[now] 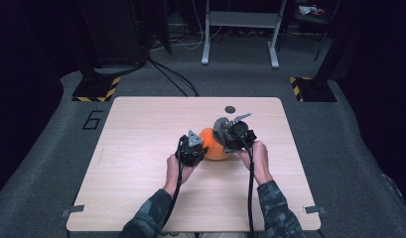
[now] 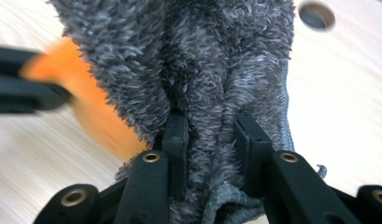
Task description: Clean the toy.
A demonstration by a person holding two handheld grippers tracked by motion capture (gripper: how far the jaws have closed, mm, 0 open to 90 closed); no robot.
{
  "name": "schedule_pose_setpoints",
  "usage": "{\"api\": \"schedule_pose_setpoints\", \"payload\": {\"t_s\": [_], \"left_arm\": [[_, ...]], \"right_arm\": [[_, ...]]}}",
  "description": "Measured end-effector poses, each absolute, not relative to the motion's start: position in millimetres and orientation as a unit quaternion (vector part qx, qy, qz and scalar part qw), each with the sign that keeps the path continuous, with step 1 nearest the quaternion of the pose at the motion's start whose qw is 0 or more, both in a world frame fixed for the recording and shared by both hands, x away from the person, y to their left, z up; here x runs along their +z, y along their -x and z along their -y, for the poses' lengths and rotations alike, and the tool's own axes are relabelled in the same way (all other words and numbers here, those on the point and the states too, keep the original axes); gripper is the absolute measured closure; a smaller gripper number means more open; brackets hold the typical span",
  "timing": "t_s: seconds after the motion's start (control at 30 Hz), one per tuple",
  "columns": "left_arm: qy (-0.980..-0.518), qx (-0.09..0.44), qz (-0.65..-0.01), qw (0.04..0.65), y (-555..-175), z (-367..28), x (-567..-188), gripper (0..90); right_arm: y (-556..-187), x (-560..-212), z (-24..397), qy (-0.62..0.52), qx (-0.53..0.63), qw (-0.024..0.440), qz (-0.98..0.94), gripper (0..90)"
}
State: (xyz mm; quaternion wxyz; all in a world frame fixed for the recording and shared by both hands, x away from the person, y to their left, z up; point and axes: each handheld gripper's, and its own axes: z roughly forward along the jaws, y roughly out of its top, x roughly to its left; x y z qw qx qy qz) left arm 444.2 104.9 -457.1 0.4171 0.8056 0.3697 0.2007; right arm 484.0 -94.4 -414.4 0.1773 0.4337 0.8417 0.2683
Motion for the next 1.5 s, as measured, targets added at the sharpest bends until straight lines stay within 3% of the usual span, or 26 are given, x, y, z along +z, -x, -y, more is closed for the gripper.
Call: {"api": "schedule_pose_setpoints", "payload": {"t_s": [0.77, 0.97, 1.13, 1.5], "left_arm": [[-0.804, 0.2, -0.372, 0.419, -445.3, -105.5, -457.3, 80.2], [-0.802, 0.2, -0.373, 0.422, -445.6, -106.0, -456.6, 80.0], [-0.802, 0.2, -0.372, 0.423, -445.4, -104.3, -456.0, 80.0], [-0.802, 0.199, -0.373, 0.423, -445.9, -104.1, -456.6, 79.9]], "right_arm": [[-508.2, -470.2, 125.9, -0.501, 0.197, 0.136, -0.832, 68.9], [-493.6, -428.2, 124.5, -0.486, 0.239, 0.171, -0.823, 69.0], [-482.1, -396.4, 100.0, -0.437, 0.271, 0.195, -0.835, 68.9], [-477.7, -397.4, 65.7, -0.385, 0.26, 0.2, -0.863, 69.0]]}}
